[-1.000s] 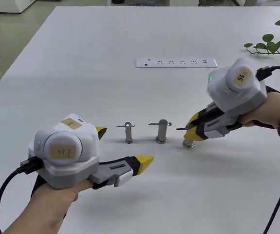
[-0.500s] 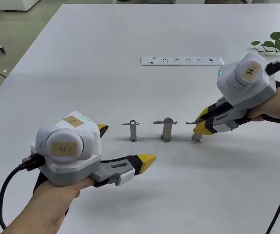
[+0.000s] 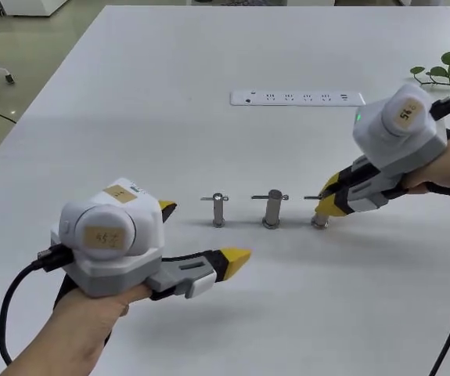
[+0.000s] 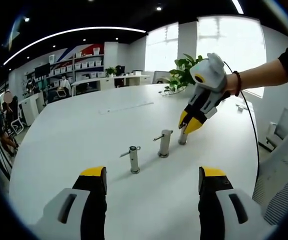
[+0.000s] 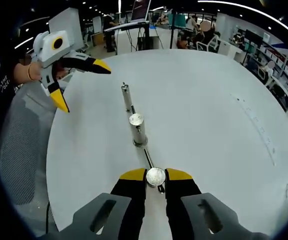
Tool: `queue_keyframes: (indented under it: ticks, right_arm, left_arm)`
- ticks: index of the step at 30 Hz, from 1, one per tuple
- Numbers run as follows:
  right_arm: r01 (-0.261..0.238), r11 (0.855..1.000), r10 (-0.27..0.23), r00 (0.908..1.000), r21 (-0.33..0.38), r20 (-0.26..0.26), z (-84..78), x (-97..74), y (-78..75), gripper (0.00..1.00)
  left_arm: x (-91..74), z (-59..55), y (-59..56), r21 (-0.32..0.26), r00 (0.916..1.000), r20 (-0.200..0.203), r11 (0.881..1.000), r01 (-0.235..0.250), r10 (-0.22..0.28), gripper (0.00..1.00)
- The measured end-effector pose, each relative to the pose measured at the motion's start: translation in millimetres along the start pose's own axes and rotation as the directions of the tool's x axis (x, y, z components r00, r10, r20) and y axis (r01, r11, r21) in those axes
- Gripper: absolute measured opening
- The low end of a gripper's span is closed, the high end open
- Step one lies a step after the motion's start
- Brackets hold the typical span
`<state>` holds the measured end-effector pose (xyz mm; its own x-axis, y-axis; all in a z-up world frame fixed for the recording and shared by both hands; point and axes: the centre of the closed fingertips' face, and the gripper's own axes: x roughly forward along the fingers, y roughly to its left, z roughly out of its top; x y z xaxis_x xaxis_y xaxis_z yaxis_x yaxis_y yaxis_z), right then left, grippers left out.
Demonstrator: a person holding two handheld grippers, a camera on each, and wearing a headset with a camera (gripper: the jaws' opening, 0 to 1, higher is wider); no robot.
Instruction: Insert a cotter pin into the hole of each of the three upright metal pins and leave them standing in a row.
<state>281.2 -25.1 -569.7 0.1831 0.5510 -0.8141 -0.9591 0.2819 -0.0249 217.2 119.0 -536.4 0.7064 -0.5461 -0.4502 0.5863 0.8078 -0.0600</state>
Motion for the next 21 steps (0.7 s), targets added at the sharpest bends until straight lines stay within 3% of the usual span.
queue_keyframes:
  ticks: [9, 12, 15, 21]
  right_arm:
    - [-0.013, 1.000, 0.013, 0.9999, -0.006, -0.001, -0.7, 1.9, -0.4, 0.10]
    - [-0.024, 1.000, 0.024, 0.9997, 0.001, 0.003, -1.4, 3.1, 2.4, 0.16]
    - [-0.014, 1.000, 0.014, 0.9997, 0.002, 0.021, 0.5, 2.0, 4.6, 0.24]
    - [0.061, 0.995, -0.067, 0.9955, 0.079, 0.067, 6.4, -10.4, -2.2, 0.34]
  left_arm:
    - [0.1, -3.0, -2.0, 0.010, 0.9999, -0.014, 1.000, 0.006, -0.006, 0.75]
    - [0.2, -3.9, -2.1, 0.009, 0.9998, -0.019, 1.000, 0.007, -0.006, 0.76]
    - [0.0, -4.6, -2.6, 0.005, 0.9996, -0.028, 1.000, 0.011, -0.011, 0.79]
    - [-1.3, -0.8, -1.3, -0.013, 0.9999, -0.011, 1.000, 0.004, -0.004, 0.82]
